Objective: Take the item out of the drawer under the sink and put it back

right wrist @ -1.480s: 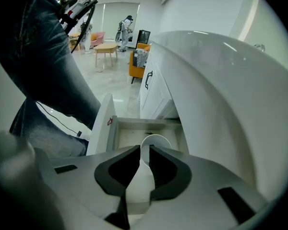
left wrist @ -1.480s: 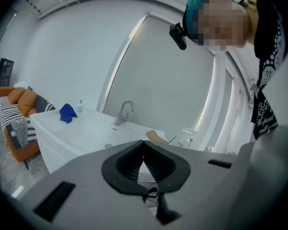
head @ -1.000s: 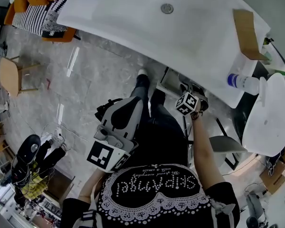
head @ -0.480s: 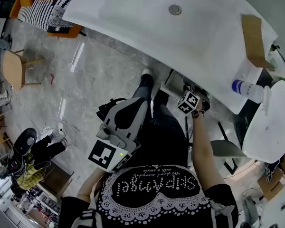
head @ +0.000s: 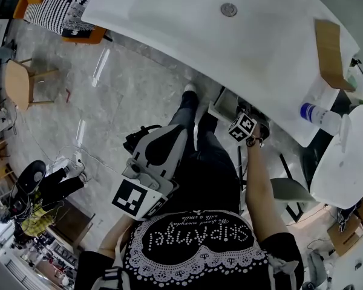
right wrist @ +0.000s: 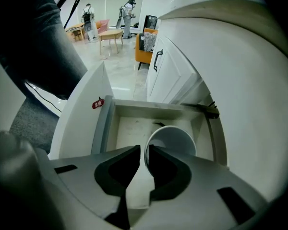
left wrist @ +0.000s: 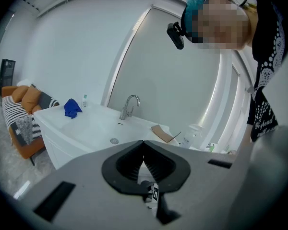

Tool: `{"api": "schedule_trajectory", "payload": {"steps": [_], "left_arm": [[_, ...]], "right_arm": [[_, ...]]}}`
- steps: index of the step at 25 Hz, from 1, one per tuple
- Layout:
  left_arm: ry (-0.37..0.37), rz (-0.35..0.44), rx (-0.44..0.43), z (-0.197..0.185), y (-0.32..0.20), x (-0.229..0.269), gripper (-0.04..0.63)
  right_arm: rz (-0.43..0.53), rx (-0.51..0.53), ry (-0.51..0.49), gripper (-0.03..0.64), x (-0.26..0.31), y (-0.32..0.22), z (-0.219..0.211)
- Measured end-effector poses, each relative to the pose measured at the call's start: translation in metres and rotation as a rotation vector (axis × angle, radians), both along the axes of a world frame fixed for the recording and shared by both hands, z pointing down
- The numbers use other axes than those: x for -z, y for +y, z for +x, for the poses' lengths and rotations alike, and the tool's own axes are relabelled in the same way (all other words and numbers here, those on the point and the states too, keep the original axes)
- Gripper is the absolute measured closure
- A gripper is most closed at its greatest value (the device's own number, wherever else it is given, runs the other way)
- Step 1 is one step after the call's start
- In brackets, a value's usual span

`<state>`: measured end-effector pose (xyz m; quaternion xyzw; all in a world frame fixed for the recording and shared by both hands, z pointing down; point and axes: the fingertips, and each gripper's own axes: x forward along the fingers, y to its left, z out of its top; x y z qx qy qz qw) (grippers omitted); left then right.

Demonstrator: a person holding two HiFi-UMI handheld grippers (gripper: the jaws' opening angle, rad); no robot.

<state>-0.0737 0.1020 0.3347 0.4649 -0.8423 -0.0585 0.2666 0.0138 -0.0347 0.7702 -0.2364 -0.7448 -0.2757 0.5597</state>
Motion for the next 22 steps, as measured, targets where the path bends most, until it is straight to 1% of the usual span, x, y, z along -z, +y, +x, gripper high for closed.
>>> {"api": "schedule_trajectory", "payload": {"steps": [7,9,14,18,22], "left_arm": [[0.013,-0.012,0.005,-0.001,0.003,-0.004,0.591],[0.018,-0.011,0.006,-0.001,0.003,-0.005,0.591],[0.019,-0.003,0.003,0.001,0.004,-0.005,0.591],[0.011,0.008,0.007,0.003,0.005,-0.002,0.591],[0.003,0.026,-0.008,0.007,0.003,0.000,0.591]], "right_arm": [[0.032,-0.005,-0.017,0.568,-0.004,-0.007,-0.005],[0.029,-0.006,-0.015,0.584,-0.004,-0.006,-0.005],[0.018,0.002,-0.006,0.592,-0.003,-0.003,-0.001],[0.017,0.008,-0.023,0.592,0.005,-0.004,-0.001],[0.007,0.021,-0.049,0.592,0.015,-0.001,-0.005]]}}
